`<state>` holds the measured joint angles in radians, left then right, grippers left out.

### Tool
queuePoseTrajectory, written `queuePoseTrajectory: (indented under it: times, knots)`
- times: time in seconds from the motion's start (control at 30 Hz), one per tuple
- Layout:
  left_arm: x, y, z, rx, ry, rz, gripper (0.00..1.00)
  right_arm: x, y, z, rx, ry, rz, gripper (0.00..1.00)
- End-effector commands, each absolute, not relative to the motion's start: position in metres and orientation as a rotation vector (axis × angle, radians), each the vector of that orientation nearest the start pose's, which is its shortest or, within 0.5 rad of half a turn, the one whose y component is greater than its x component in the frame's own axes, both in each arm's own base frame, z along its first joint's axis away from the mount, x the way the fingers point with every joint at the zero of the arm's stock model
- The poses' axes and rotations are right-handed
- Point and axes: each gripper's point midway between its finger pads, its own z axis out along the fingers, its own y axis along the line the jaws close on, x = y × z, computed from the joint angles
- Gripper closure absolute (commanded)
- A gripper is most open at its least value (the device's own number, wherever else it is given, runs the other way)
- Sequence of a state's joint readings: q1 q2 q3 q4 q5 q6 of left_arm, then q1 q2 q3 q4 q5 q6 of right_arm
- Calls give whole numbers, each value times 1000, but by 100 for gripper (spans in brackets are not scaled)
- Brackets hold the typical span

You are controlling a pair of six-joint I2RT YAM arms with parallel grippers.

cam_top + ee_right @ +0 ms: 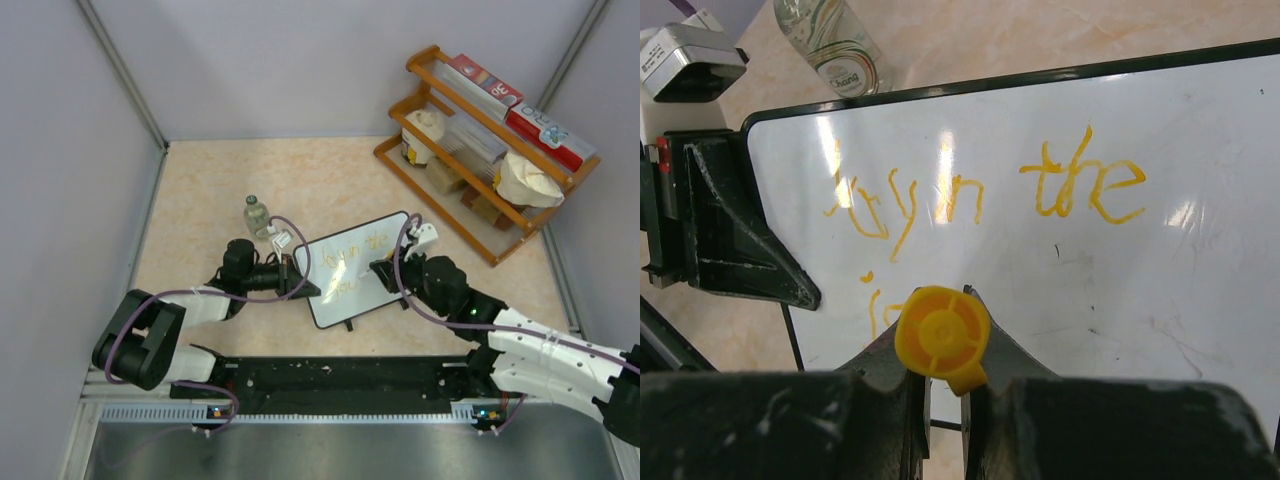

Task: Write a sentence on the whiteboard

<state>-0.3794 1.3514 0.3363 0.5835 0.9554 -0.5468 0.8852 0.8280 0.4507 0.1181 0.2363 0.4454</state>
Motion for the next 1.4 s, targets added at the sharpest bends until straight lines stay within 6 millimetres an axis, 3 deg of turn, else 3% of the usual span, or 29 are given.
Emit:
queuePoseTrajectory:
  times: [0.0, 0.33, 0.7, 1.37]
  knots:
    - [183, -244, 87, 534, 2107, -1543, 100, 238, 237, 200, -209, 1804, 700, 100]
    - [182, -244, 88, 536, 2105, -1544, 100, 244, 238, 188, -187, 1824, 682, 100]
    - [183, -244, 88, 536, 2103, -1544, 100, 244, 237, 193, -182, 1800, 691, 100]
    - [182, -244, 87, 536, 2106, -1546, 100, 230, 231, 149, -219, 1934, 657, 100]
